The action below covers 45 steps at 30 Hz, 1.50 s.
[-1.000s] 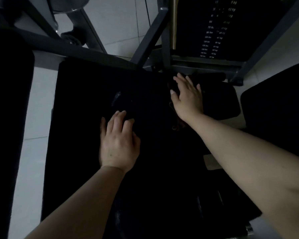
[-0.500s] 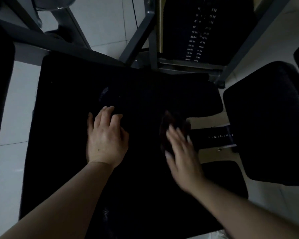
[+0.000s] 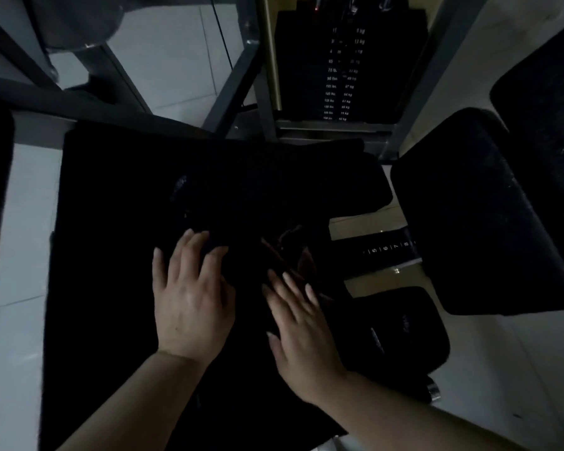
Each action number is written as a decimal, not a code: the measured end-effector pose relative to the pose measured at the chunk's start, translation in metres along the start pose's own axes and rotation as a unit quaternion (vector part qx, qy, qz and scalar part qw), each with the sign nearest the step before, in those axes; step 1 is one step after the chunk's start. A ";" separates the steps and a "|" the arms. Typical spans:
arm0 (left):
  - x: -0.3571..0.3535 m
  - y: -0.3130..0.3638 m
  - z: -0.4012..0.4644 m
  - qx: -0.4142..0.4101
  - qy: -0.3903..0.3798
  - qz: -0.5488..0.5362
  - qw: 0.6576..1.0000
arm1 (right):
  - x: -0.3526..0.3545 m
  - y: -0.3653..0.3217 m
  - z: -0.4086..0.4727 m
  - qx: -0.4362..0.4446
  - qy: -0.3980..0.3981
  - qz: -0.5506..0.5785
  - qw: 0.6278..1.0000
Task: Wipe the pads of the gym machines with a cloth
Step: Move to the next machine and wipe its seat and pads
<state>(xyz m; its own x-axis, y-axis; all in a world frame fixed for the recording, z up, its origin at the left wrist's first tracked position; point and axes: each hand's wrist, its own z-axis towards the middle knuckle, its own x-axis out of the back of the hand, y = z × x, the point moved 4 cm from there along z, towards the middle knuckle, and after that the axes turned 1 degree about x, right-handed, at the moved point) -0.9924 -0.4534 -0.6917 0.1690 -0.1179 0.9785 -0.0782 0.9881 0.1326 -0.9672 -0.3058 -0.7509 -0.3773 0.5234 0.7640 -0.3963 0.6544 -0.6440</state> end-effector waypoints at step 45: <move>-0.043 0.073 -0.061 0.010 -0.092 -0.031 0.995 | 0.004 0.035 -0.053 -0.043 0.008 -0.035 0.998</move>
<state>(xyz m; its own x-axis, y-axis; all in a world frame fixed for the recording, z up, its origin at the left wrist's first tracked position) -0.9450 -0.3698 -0.7336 -0.0078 -0.1959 0.9806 -0.0928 0.9765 0.1944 -0.9386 -0.2520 -0.7685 -0.3377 0.4832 0.8078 -0.3476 0.7335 -0.5841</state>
